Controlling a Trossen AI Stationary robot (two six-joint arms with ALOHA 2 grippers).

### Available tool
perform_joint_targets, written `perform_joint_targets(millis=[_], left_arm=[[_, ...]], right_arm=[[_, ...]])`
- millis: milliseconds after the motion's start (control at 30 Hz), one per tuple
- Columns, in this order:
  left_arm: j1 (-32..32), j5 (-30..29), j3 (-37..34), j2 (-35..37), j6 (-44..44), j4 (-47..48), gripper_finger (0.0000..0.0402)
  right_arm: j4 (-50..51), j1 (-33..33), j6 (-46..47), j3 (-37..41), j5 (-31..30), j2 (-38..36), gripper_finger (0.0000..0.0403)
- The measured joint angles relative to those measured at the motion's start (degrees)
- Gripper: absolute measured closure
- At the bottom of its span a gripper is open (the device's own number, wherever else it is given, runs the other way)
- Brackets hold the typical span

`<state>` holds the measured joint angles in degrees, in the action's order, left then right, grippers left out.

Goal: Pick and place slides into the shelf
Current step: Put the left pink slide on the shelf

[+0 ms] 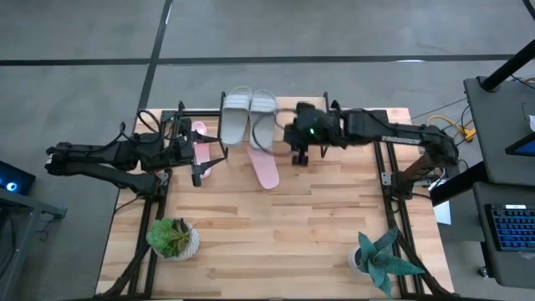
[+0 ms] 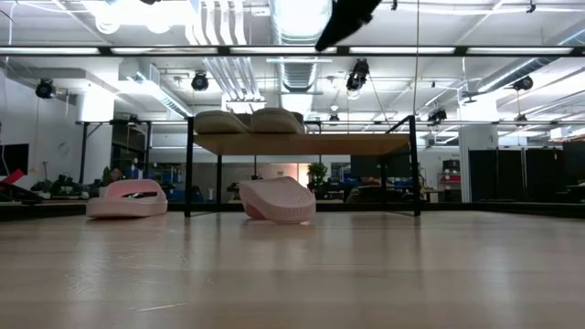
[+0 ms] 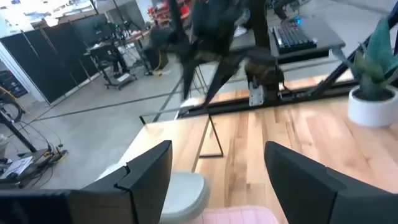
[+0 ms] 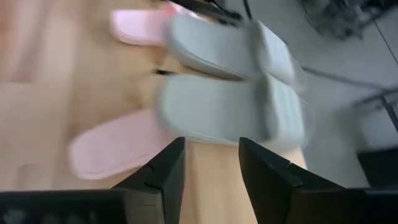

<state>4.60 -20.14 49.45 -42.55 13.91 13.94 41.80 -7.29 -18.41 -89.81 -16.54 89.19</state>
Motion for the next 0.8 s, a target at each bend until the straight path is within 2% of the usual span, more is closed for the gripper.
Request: perform_joint_targets(millis=[100, 267, 333, 567, 800], left_arm=[[0.02, -3.68, -0.08, -0.13, -0.08, 2.05, 0.0162], [-0.06, -22.05, -0.13, -1.99, -0.02, 8.29, 0.0162], [-0.15, -27.05, -0.18, -3.14, -0.08, 11.15, 0.0162], [-4.13, -28.33, 1.35, -5.57, -5.23, 22.03, 0.0162], [-14.28, -27.46, 2.89, -6.04, -11.24, 34.44, 0.0162]], right_arm=[[-0.02, 4.02, 0.00, 1.20, -0.33, -2.05, 0.0269], [0.22, 8.57, 0.02, 3.07, -5.41, -4.46, 0.0277], [0.16, 9.38, 0.28, 3.65, -7.21, -4.98, 0.0279], [0.24, 9.53, 0.42, 5.95, -8.15, -6.27, 0.0287], [1.42, 9.53, 1.49, 6.50, -8.15, -6.08, 0.0292]])
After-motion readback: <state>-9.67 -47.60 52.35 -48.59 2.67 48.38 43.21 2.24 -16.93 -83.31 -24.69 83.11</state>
